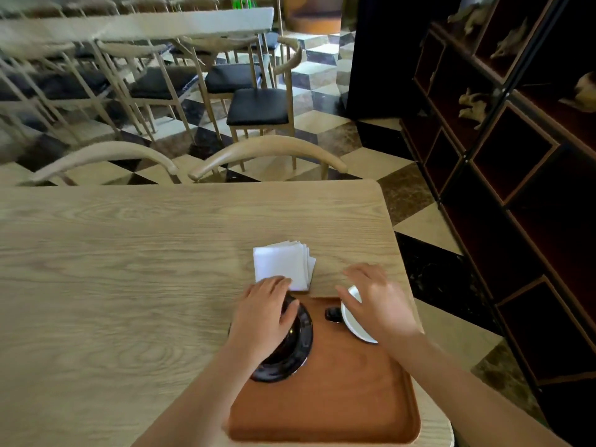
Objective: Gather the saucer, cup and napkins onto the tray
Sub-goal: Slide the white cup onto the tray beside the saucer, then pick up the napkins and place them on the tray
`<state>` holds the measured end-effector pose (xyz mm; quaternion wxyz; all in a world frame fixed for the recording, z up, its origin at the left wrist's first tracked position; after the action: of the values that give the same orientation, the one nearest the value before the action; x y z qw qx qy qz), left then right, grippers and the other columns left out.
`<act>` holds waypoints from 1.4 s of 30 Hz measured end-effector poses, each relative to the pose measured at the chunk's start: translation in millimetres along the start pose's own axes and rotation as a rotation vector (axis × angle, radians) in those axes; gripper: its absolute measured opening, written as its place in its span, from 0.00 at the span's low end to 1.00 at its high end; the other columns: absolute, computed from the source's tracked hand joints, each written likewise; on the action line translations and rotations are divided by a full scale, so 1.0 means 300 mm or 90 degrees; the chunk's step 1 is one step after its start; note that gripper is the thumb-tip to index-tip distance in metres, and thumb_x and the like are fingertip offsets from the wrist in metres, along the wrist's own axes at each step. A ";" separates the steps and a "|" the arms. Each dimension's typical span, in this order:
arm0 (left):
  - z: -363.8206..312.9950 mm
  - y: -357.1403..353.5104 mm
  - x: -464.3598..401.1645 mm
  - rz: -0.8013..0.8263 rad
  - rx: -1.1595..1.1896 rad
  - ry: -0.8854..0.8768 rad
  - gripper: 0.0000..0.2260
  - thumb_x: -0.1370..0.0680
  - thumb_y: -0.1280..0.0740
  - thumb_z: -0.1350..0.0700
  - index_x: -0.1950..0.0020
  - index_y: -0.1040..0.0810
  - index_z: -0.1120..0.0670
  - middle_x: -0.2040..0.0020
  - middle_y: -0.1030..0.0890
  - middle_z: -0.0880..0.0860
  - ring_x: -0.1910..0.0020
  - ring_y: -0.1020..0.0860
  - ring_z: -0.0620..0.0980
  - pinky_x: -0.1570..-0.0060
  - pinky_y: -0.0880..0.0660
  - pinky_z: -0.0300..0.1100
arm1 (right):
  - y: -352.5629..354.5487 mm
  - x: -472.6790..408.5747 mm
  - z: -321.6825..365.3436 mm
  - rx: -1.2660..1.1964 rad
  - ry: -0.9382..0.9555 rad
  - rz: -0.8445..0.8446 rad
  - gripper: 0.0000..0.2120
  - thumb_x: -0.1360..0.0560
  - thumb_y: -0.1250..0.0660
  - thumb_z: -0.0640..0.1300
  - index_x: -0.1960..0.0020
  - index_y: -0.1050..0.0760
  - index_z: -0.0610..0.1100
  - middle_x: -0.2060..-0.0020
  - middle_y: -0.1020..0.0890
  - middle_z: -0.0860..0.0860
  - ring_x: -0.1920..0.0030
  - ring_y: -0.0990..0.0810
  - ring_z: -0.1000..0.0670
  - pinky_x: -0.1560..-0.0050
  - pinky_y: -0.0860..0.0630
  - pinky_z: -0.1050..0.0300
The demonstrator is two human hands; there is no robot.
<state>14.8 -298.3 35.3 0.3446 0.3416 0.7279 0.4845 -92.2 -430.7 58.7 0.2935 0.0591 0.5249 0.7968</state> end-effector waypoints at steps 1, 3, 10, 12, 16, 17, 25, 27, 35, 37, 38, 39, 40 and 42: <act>0.073 0.001 -0.024 0.023 0.000 0.068 0.16 0.23 0.38 0.51 0.38 0.26 0.57 0.43 0.20 0.54 0.45 0.23 0.56 0.46 0.26 0.50 | -0.046 -0.052 0.004 -0.032 -0.052 0.048 0.13 0.26 0.33 0.45 0.44 0.23 0.40 0.46 0.20 0.44 0.45 0.23 0.43 0.49 0.25 0.50; 0.212 -0.022 -0.075 0.090 -0.022 0.177 0.16 0.22 0.42 0.51 0.37 0.28 0.58 0.42 0.22 0.56 0.44 0.24 0.57 0.46 0.28 0.50 | -0.148 -0.153 0.004 -0.063 -0.147 0.139 0.17 0.25 0.35 0.47 0.40 0.26 0.40 0.42 0.24 0.43 0.42 0.26 0.43 0.45 0.27 0.50; 0.443 -0.162 -0.203 0.237 0.081 0.365 0.15 0.20 0.48 0.56 0.46 0.27 0.64 0.44 0.23 0.62 0.46 0.25 0.60 0.47 0.29 0.51 | -0.401 -0.284 -0.065 -0.045 -0.375 0.263 0.12 0.27 0.36 0.46 0.48 0.26 0.39 0.51 0.20 0.43 0.56 0.23 0.44 0.63 0.29 0.56; 0.452 -0.187 -0.223 0.230 0.155 0.390 0.15 0.21 0.46 0.57 0.50 0.25 0.67 0.48 0.21 0.65 0.48 0.24 0.62 0.50 0.28 0.49 | -0.433 -0.282 -0.086 -0.049 -0.411 0.253 0.11 0.27 0.35 0.45 0.49 0.25 0.38 0.52 0.19 0.43 0.56 0.22 0.43 0.63 0.29 0.56; 0.474 -0.208 -0.236 0.197 0.272 0.445 0.10 0.23 0.40 0.57 0.56 0.21 0.59 0.51 0.19 0.62 0.45 0.23 0.60 0.47 0.28 0.49 | -0.460 -0.269 -0.110 -0.077 -0.469 0.221 0.10 0.29 0.32 0.46 0.54 0.26 0.40 0.54 0.19 0.43 0.58 0.24 0.44 0.64 0.32 0.57; 0.473 -0.214 -0.236 0.197 0.304 0.454 0.09 0.24 0.38 0.58 0.64 0.24 0.54 0.56 0.21 0.59 0.47 0.21 0.61 0.47 0.26 0.51 | -0.467 -0.265 -0.114 -0.085 -0.480 0.218 0.10 0.30 0.31 0.46 0.55 0.26 0.40 0.55 0.19 0.43 0.58 0.24 0.44 0.64 0.32 0.58; 0.515 -0.277 -0.168 0.106 0.591 0.627 0.04 0.26 0.33 0.61 0.53 0.22 0.56 0.65 0.23 0.50 0.65 0.25 0.47 0.62 0.25 0.41 | -0.498 -0.238 -0.144 -0.241 -0.562 0.127 0.08 0.33 0.33 0.39 0.56 0.19 0.38 0.69 0.21 0.46 0.69 0.24 0.49 0.75 0.35 0.63; 0.514 -0.277 -0.154 0.093 0.642 0.650 0.02 0.26 0.33 0.62 0.56 0.23 0.55 0.61 0.21 0.52 0.61 0.23 0.49 0.57 0.24 0.43 | -0.500 -0.229 -0.143 -0.284 -0.573 0.112 0.07 0.33 0.33 0.38 0.57 0.19 0.39 0.64 0.16 0.44 0.67 0.21 0.49 0.72 0.32 0.62; 0.472 -0.255 -0.106 0.170 0.867 0.695 0.04 0.26 0.34 0.66 0.56 0.21 0.59 0.53 0.18 0.56 0.54 0.21 0.49 0.51 0.26 0.42 | -0.544 -0.222 -0.085 -0.624 -0.608 0.130 0.14 0.31 0.36 0.33 0.46 0.25 0.43 0.56 0.19 0.44 0.56 0.20 0.44 0.53 0.20 0.49; 0.462 -0.234 -0.094 0.210 0.936 0.676 0.07 0.26 0.32 0.64 0.49 0.22 0.59 0.49 0.17 0.55 0.48 0.20 0.49 0.47 0.27 0.46 | -0.493 -0.230 -0.048 -0.686 -0.564 0.112 0.13 0.30 0.37 0.32 0.50 0.25 0.46 0.57 0.19 0.45 0.58 0.20 0.45 0.55 0.22 0.49; 0.454 -0.218 -0.087 0.232 0.972 0.658 0.10 0.27 0.31 0.63 0.47 0.23 0.58 0.48 0.16 0.54 0.48 0.20 0.50 0.48 0.26 0.47 | -0.465 -0.230 -0.024 -0.732 -0.537 0.113 0.13 0.29 0.37 0.31 0.50 0.25 0.46 0.58 0.18 0.46 0.59 0.21 0.46 0.56 0.23 0.50; 0.442 -0.196 -0.082 0.249 1.008 0.632 0.12 0.28 0.30 0.61 0.46 0.22 0.58 0.49 0.16 0.55 0.48 0.19 0.51 0.51 0.24 0.47 | -0.437 -0.226 -0.001 -0.778 -0.507 0.119 0.12 0.28 0.38 0.31 0.49 0.25 0.45 0.59 0.18 0.46 0.60 0.22 0.47 0.58 0.24 0.51; 0.428 -0.170 -0.080 0.257 1.034 0.601 0.13 0.30 0.29 0.60 0.46 0.22 0.58 0.50 0.15 0.55 0.49 0.18 0.52 0.54 0.22 0.46 | -0.407 -0.217 0.021 -0.819 -0.480 0.127 0.13 0.27 0.38 0.31 0.47 0.25 0.44 0.60 0.18 0.46 0.61 0.23 0.47 0.59 0.26 0.52; 0.411 -0.107 -0.077 0.216 1.045 0.547 0.15 0.33 0.28 0.58 0.48 0.20 0.60 0.52 0.15 0.57 0.52 0.17 0.53 0.59 0.19 0.44 | -0.349 -0.189 0.059 -0.862 -0.438 0.143 0.13 0.27 0.37 0.32 0.47 0.24 0.46 0.62 0.18 0.46 0.62 0.23 0.47 0.60 0.26 0.52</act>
<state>124.4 -269.1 -27.1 -0.3770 0.3714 0.8469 -0.0516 3.8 -417.6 -12.7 0.3297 0.1640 -0.2076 0.9062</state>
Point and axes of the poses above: each hand's wrist, its own x-axis away from the middle knuckle, its own y-axis out of the back of the hand, z = x × y, the point moved 9 cm from there along -x, towards the middle knuckle
